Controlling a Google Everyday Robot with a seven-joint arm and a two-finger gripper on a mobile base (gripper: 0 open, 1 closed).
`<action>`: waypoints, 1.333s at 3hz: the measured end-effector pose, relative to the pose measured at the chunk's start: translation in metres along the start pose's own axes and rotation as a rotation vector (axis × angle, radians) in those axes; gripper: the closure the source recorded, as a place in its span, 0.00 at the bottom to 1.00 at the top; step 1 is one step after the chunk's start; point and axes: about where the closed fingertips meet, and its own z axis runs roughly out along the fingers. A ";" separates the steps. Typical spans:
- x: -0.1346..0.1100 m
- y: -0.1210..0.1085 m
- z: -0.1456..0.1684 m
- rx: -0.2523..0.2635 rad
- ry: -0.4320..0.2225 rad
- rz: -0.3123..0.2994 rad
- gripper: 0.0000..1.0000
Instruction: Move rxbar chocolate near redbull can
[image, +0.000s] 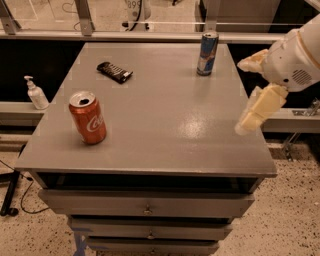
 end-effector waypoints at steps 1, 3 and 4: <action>-0.045 -0.012 0.040 -0.043 -0.179 0.004 0.00; -0.050 -0.015 0.048 -0.019 -0.218 0.033 0.00; -0.075 -0.032 0.083 -0.002 -0.309 0.116 0.00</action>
Offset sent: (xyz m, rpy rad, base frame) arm 0.0235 0.0430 -0.0075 0.1407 -0.0050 0.0451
